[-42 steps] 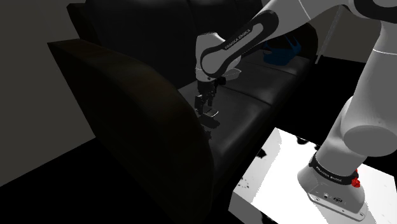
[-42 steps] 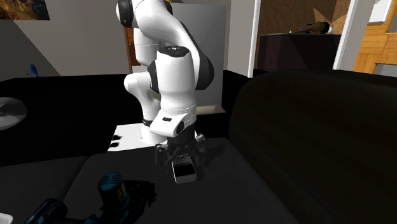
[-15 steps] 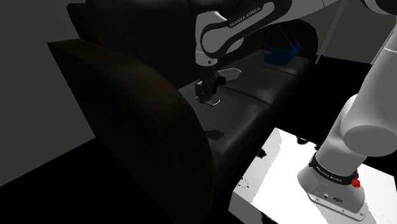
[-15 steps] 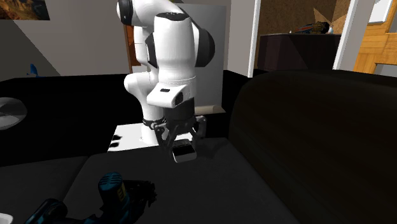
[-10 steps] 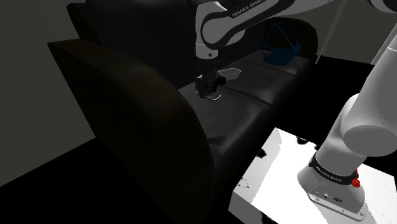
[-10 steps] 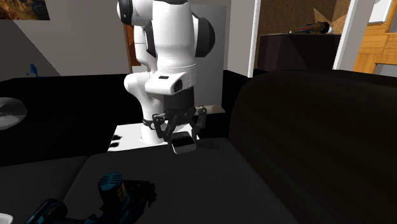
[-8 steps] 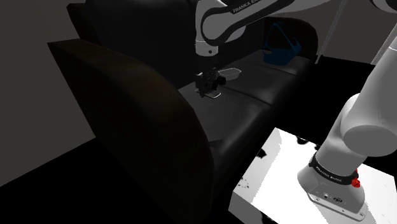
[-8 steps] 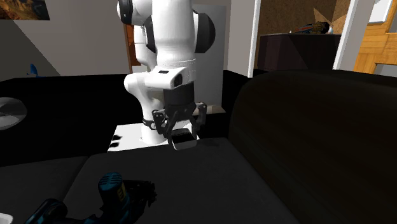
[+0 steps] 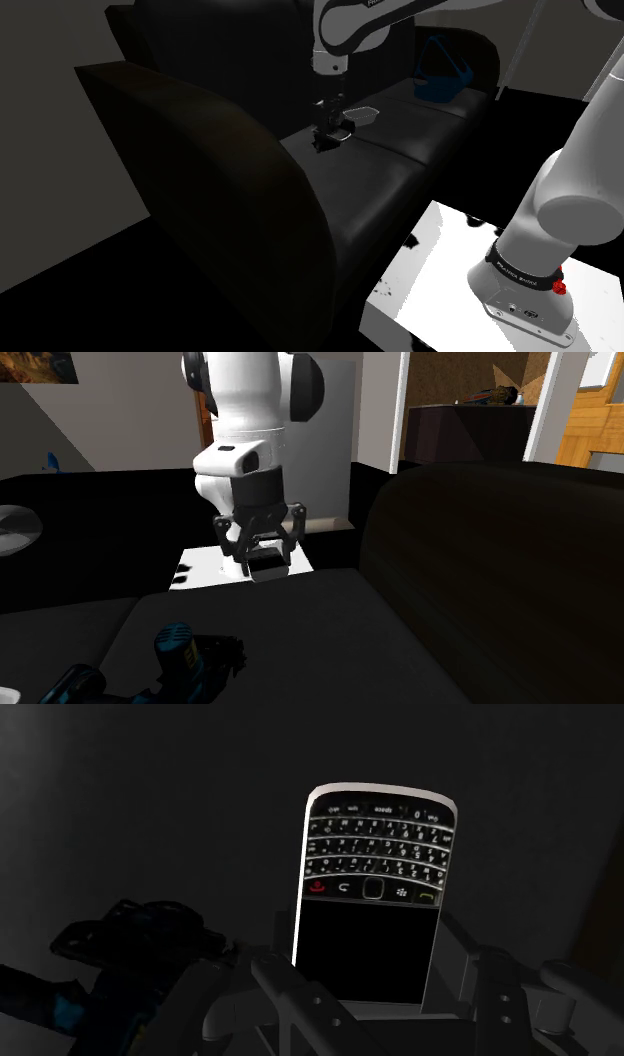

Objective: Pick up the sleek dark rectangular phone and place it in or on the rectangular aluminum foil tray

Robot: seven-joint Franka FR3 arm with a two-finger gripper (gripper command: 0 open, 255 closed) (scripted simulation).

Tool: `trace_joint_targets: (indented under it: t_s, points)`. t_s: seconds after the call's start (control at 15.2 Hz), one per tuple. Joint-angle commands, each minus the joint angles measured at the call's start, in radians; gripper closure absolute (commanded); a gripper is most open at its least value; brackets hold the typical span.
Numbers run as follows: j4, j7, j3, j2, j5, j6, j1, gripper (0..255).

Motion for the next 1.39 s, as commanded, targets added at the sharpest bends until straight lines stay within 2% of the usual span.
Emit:
trace_joint_targets:
  t_s: [0.0,0.73,1.32]
  points:
    - [0.026,-0.048,-0.024,0.018,-0.004,-0.01,-0.024,255]
    - [0.258,-0.278,-0.132,0.193,-0.005,-0.076,-0.15,255]
    - [0.591,-0.443,-0.188,0.422,0.021,-0.186,-0.266,255]
